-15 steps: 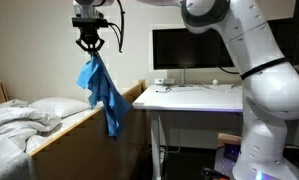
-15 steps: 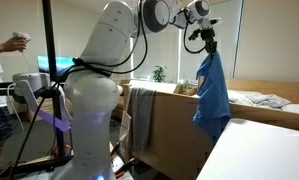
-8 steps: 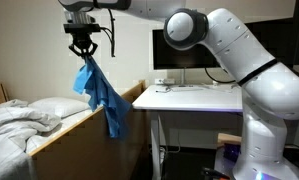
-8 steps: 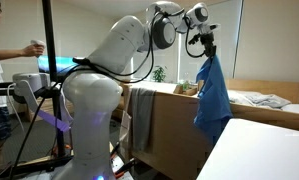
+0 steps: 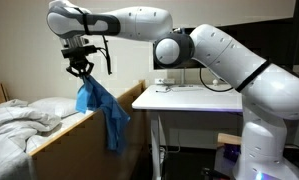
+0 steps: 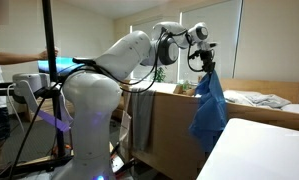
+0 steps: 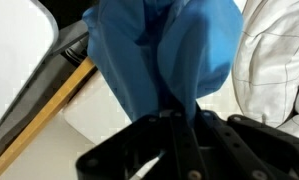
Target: Hang the blue shirt on the bed frame
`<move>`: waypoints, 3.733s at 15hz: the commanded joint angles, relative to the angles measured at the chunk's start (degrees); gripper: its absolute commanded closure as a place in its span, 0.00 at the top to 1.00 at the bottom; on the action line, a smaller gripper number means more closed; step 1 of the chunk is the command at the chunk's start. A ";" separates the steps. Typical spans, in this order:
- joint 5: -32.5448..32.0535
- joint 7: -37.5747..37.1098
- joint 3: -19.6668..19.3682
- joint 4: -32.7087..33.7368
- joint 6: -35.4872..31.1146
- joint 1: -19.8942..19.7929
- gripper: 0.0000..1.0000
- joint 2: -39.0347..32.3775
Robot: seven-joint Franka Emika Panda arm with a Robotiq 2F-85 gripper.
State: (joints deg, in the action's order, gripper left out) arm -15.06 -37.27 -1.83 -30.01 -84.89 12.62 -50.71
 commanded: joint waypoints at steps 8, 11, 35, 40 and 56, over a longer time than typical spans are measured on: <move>-2.08 3.99 -4.13 5.16 -3.94 3.17 0.02 -2.42; -2.10 3.22 -4.42 5.85 -9.08 3.82 0.02 -2.71; 0.36 -2.78 -4.45 3.43 -8.09 1.76 0.02 -0.48; 0.41 -2.44 -4.41 3.52 -8.26 1.50 0.02 -0.93; 0.23 -2.27 -4.52 3.43 -7.66 1.64 1.00 -0.62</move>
State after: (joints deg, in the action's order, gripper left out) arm -15.81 -39.46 -6.76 -23.57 -93.39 14.45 -53.78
